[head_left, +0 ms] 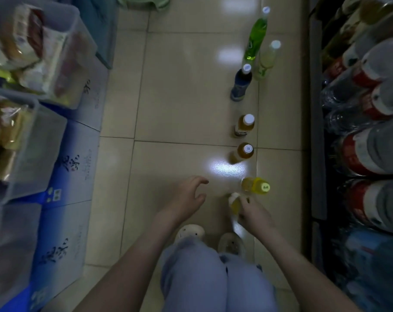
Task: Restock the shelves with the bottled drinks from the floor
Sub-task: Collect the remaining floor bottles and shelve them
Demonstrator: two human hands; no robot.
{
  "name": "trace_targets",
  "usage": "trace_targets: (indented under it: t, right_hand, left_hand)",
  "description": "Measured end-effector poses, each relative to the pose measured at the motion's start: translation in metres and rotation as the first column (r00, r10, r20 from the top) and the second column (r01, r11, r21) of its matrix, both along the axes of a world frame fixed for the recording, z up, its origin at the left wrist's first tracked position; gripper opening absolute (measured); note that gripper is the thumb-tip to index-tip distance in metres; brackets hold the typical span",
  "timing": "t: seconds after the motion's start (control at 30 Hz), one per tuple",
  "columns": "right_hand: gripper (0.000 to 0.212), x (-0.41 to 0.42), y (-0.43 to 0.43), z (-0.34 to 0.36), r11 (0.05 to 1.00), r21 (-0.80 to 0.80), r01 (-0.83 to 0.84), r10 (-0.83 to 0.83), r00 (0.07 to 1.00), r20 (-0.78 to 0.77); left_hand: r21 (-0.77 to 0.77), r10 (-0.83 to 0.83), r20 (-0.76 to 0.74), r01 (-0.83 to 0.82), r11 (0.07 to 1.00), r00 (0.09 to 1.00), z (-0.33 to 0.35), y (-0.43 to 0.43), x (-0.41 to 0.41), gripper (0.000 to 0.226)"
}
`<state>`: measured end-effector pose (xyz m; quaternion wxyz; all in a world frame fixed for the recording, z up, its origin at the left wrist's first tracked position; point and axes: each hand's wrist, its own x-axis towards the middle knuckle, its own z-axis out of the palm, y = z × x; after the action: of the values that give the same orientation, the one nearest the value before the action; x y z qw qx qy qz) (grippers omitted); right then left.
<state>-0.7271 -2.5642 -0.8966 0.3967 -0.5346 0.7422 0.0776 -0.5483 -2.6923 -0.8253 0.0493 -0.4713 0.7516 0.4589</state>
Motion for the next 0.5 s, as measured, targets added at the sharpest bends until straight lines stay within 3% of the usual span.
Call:
trace_targets:
  t: [0.13, 0.27, 0.33, 0.4, 0.5]
  right_hand:
    - [0.046, 0.000, 0.003, 0.135, 0.956, -0.119, 0.268, -0.239, 0.947, 0.213]
    - [0.041, 0.001, -0.003, 0.303, 0.879, -0.215, 0.426, -0.313, 0.855, 0.412]
    - [0.039, 0.000, -0.006, 0.375, 0.839, -0.236, 0.491, -0.341, 0.811, 0.476]
    - [0.039, -0.002, -0.008, 0.429, 0.770, -0.276, 0.576, -0.377, 0.758, 0.532]
    - [0.034, -0.004, -0.011, 0.479, 0.592, -0.267, 0.760, -0.509, 0.610, 0.607]
  left_hand:
    - [0.137, -0.161, 0.051, 0.153, 0.979, 0.986, 0.085, 0.002, -0.004, 0.060]
    - [0.146, -0.384, 0.031, 0.376, 0.915, 0.923, 0.193, 0.001, -0.012, 0.092]
    - [0.133, -0.407, -0.016, 0.406, 0.904, 0.913, 0.245, -0.004, -0.013, 0.089]
    - [0.198, -0.345, -0.072, 0.352, 0.915, 0.936, 0.296, -0.010, -0.013, 0.071]
    - [0.242, -0.301, -0.115, 0.320, 0.916, 0.947, 0.364, -0.018, -0.018, 0.051]
